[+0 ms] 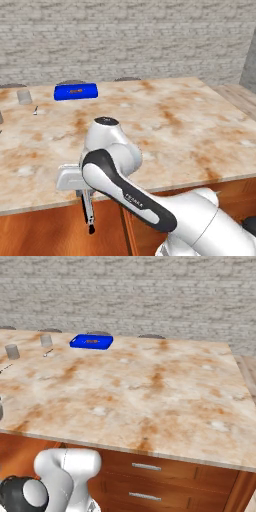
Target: Take the tongs from the drawer on the left and place them on the dining counter next to the tray containing the kebab skewer.
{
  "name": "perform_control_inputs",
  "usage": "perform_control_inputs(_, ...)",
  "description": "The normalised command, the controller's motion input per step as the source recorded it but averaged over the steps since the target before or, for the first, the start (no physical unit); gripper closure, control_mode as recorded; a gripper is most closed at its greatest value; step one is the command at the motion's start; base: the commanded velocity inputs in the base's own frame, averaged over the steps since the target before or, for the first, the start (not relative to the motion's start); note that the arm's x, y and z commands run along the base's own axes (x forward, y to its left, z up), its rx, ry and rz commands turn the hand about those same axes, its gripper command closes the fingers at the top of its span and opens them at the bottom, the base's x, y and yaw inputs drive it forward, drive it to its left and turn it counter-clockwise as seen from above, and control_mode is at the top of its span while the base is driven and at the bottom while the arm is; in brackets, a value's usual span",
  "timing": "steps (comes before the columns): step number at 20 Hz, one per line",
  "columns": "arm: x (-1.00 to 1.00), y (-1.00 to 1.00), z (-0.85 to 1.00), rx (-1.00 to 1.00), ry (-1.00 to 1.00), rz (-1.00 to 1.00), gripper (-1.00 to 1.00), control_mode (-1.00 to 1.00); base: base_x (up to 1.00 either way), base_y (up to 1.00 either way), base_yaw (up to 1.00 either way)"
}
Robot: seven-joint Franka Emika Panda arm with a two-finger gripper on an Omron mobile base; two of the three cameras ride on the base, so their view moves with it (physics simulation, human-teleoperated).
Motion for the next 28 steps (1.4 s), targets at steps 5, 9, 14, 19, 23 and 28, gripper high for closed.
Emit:
perform_control_inputs(5,0.17,-1.0,0.72,0.13,-0.08,0.04,1.0,-1.0,0.0,0.0,0.0)
perform_control_inputs(9,0.28,-1.0,0.84,0.09,-0.01,0.02,1.0,-1.0,0.0,0.0,0.0)
perform_control_inputs(14,0.3,-1.0,0.84,0.04,0.0,0.0,1.0,-1.0,0.0,0.0,0.0)
perform_control_inputs(19,0.04,-1.0,0.47,0.0,0.0,0.0,1.0,-1.0,0.0,0.0,0.0)
perform_control_inputs(23,0.03,-1.0,0.07,-0.04,0.05,-0.02,1.0,-1.0,0.0,0.0,0.0)
perform_control_inputs(28,0.0,-0.84,0.0,-0.13,0.03,-0.09,1.0,-1.0,0.0,0.0,0.0)
